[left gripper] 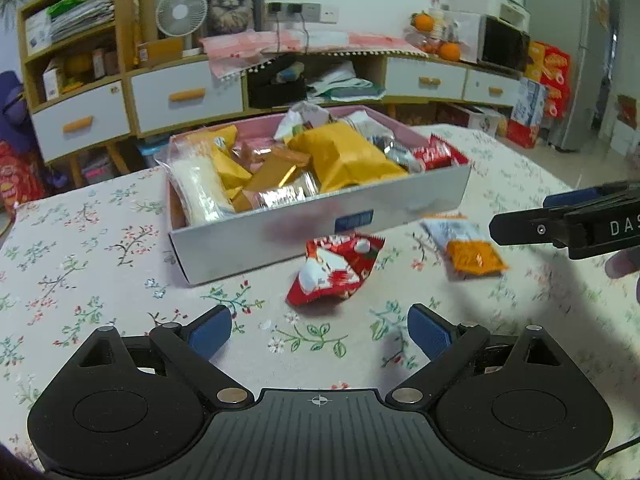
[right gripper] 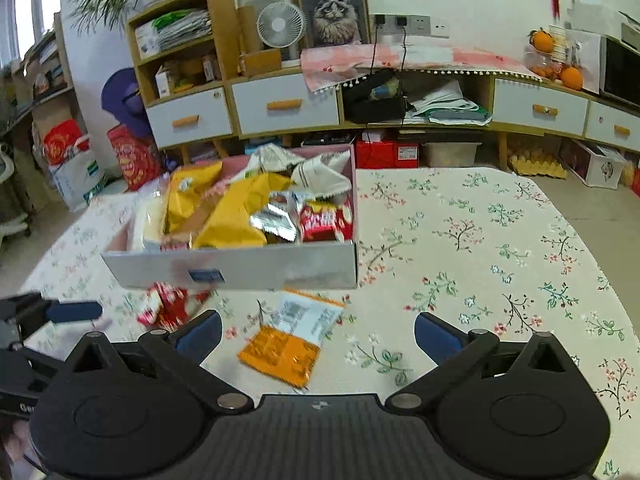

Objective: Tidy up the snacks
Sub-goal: 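Grasp the red candy packet with the left gripper while the right grasps the orange packet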

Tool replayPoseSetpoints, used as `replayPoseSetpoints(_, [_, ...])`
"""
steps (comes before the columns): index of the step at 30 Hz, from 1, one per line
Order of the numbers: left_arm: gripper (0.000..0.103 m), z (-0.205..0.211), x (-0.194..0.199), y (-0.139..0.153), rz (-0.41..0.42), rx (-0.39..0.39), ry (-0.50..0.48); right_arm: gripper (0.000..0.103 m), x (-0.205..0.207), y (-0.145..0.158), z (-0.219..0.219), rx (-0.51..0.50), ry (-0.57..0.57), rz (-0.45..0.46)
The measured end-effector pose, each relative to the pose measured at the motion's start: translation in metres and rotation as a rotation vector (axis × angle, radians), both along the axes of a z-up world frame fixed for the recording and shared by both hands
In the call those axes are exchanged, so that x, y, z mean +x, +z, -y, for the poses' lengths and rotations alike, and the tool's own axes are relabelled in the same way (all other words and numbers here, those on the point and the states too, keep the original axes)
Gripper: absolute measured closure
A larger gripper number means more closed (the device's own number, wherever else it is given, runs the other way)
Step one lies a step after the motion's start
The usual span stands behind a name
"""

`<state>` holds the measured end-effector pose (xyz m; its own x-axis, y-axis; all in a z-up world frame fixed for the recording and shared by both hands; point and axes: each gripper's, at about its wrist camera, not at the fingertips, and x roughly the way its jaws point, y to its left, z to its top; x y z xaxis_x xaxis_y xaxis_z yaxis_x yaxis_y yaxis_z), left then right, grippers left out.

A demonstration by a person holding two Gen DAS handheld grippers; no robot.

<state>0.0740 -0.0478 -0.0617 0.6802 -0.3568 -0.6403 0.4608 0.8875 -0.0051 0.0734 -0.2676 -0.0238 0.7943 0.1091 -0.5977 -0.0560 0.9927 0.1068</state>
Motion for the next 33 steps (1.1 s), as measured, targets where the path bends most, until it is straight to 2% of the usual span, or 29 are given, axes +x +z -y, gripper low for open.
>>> replayPoseSetpoints(4, [0.007,0.003,0.003,-0.009,0.013,0.013,-0.043,0.025,0.0,-0.013,-0.001,-0.016,0.03,-0.033])
replayPoseSetpoints(17, [0.01,0.004,0.021,-0.011,-0.018,-0.067,-0.051,0.025,0.01,-0.031,-0.008,-0.051,0.109,-0.073])
replayPoseSetpoints(20, [0.018,0.003,0.025,-0.009,-0.021,-0.085,-0.038,0.025,0.013,-0.032,-0.01,-0.071,0.125,-0.065])
replayPoseSetpoints(22, [0.03,0.003,0.029,-0.008,-0.022,-0.1,-0.031,0.025,0.014,-0.033,-0.011,-0.086,0.133,-0.057])
replayPoseSetpoints(26, [0.043,0.004,0.033,-0.007,-0.016,-0.108,-0.024,0.025,0.016,-0.034,-0.014,-0.1,0.148,-0.04])
replayPoseSetpoints(28, [0.055,0.006,0.034,-0.006,-0.016,-0.11,-0.026,0.025,0.017,-0.034,-0.014,-0.1,0.148,-0.037])
replayPoseSetpoints(33, [0.063,0.006,0.036,-0.004,-0.033,-0.126,-0.019,0.026,0.02,-0.034,-0.017,-0.102,0.151,-0.031])
